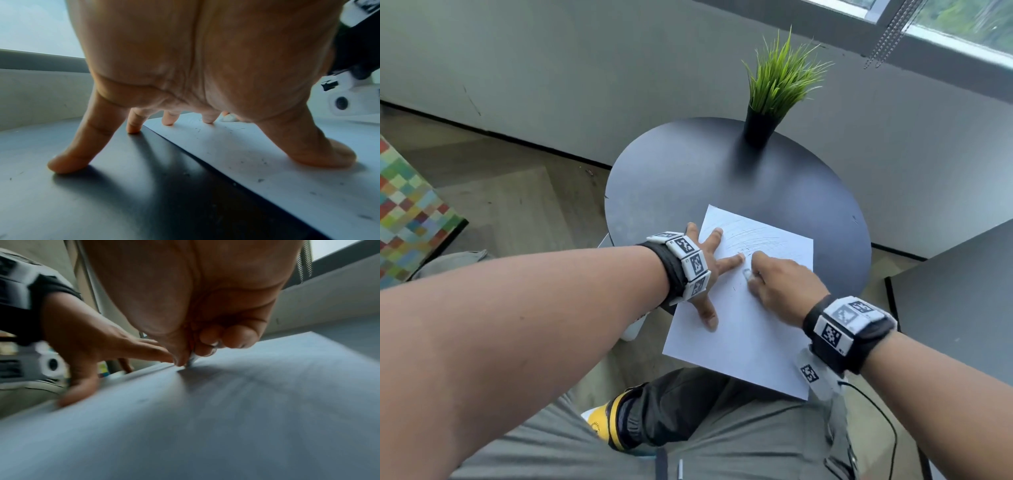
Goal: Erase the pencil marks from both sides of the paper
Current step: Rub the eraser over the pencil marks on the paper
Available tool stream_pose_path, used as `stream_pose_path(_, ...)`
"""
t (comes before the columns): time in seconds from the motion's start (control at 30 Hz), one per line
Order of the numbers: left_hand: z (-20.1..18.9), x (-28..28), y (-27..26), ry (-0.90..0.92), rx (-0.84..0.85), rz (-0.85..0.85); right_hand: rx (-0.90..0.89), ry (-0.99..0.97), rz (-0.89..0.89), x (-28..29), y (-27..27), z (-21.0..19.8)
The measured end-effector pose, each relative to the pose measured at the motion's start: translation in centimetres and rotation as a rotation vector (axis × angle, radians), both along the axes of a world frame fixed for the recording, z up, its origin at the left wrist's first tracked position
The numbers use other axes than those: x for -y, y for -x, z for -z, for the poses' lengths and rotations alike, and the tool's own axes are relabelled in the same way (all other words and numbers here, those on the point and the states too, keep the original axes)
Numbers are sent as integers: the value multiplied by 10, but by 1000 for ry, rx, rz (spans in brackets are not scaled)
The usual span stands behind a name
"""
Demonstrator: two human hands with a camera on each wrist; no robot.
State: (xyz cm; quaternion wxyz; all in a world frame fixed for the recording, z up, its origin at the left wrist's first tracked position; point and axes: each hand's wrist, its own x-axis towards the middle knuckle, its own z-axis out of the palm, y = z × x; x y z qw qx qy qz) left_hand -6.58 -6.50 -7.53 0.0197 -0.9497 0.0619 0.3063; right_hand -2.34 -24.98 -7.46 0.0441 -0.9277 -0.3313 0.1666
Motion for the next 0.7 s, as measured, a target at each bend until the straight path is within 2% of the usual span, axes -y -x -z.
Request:
stream_pose_path(0.07, 1, 1, 0, -7, 1, 2, -74, 11, -220, -5, 32, 4)
stream_pose_path(0.13, 1, 0, -1, -14, 2, 6, -131, 43, -289, -3, 44, 4)
stream_pose_path(0.27, 2, 2, -1, 0, -4, -12, -6, 33, 14, 1, -1, -3)
stream_pose_path(0.33, 3, 0, -1, -2, -4, -12, 0, 14, -9, -4, 6, -4)
stream_pose_path(0.43, 4, -1, -2, -3, 8, 7, -112, 34, -236, -12, 45, 2)
stream_pose_path(0.5, 4, -1, -2, -3, 6, 5, -126, 30, -168, -13, 37, 1)
stream_pose_path(0.6, 4, 0, -1, 2, 18, 1, -21, 15, 102, -8, -3, 0)
stream_pose_path(0.63, 5, 0, -1, 0, 23, 3, -12, 5, 120, -8, -5, 0)
stream_pose_path(0.7, 6, -1, -1, -1, 19, 6, -27, 15, -7, -15, 11, 0)
